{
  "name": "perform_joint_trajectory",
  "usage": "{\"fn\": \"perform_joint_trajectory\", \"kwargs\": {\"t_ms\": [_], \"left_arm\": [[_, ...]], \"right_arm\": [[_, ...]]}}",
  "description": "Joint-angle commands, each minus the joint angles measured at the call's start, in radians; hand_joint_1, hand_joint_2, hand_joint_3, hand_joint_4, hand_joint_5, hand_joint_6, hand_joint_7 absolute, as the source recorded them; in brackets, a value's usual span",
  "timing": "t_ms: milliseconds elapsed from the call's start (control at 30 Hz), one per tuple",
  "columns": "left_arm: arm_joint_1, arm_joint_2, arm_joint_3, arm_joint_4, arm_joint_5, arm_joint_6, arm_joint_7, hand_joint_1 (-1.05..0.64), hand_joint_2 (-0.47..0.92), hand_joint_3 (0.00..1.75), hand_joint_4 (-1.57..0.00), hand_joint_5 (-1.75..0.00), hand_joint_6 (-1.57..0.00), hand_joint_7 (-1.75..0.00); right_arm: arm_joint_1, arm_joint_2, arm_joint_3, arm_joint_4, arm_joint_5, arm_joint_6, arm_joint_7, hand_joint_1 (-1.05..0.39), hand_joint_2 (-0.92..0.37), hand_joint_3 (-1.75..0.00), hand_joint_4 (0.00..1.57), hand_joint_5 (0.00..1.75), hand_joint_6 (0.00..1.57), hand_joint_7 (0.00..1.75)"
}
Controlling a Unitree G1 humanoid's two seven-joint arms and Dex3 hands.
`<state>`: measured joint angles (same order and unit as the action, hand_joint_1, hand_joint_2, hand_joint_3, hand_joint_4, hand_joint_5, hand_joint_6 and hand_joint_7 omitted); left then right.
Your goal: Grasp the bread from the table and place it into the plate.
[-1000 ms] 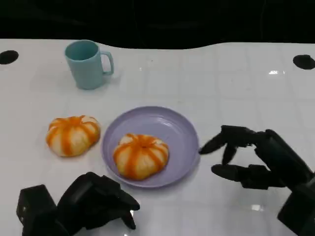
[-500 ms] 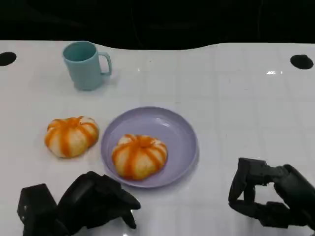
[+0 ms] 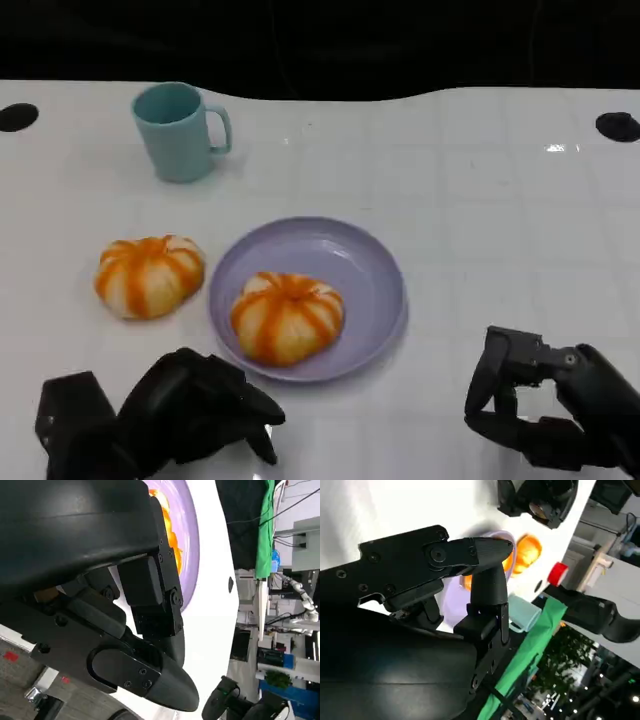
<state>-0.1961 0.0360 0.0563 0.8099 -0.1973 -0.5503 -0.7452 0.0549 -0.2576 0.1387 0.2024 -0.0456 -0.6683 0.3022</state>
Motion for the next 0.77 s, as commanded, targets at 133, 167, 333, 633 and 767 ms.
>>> {"fn": "perform_joint_trajectory", "kwargs": {"t_ms": [133, 167, 333, 633, 767], "left_arm": [[-0.009, 0.018, 0.003, 0.003, -0.003, -0.005, 0.001, -1.05, 0.85, 0.00, -1.27, -0.87, -1.56, -0.03], [-0.014, 0.022, 0.006, 0.011, -0.002, -0.011, 0.002, -1.05, 0.85, 0.00, -1.27, -0.88, -1.57, -0.03], [-0.031, 0.030, 0.016, 0.038, -0.007, -0.020, -0.007, -1.05, 0.85, 0.00, -1.28, -0.88, -1.57, -0.04], [-0.043, 0.038, 0.026, 0.061, -0.016, -0.027, -0.018, -1.05, 0.85, 0.00, -1.27, -0.87, -1.56, -0.04], [-0.043, 0.035, 0.030, 0.067, -0.014, -0.037, -0.021, -1.05, 0.85, 0.00, -1.25, -0.87, -1.56, -0.03]], "right_arm": [[-0.004, -0.003, -0.018, 0.016, -0.001, -0.021, -0.008, -0.43, -0.92, -0.27, 0.85, 1.75, 0.67, 1.75], [-0.017, 0.005, -0.015, 0.034, -0.009, -0.026, -0.015, -0.44, -0.92, -0.27, 0.85, 1.75, 0.67, 1.75], [-0.049, 0.021, -0.011, 0.083, -0.039, -0.053, -0.038, -0.45, -0.92, -0.25, 0.84, 1.75, 0.68, 1.75], [-0.082, 0.030, -0.009, 0.134, -0.063, -0.085, -0.054, -0.44, -0.92, -0.23, 0.84, 1.75, 0.68, 1.75], [-0.088, 0.029, -0.010, 0.142, -0.054, -0.088, -0.049, -0.43, -0.92, -0.22, 0.83, 1.75, 0.67, 1.75]]}}
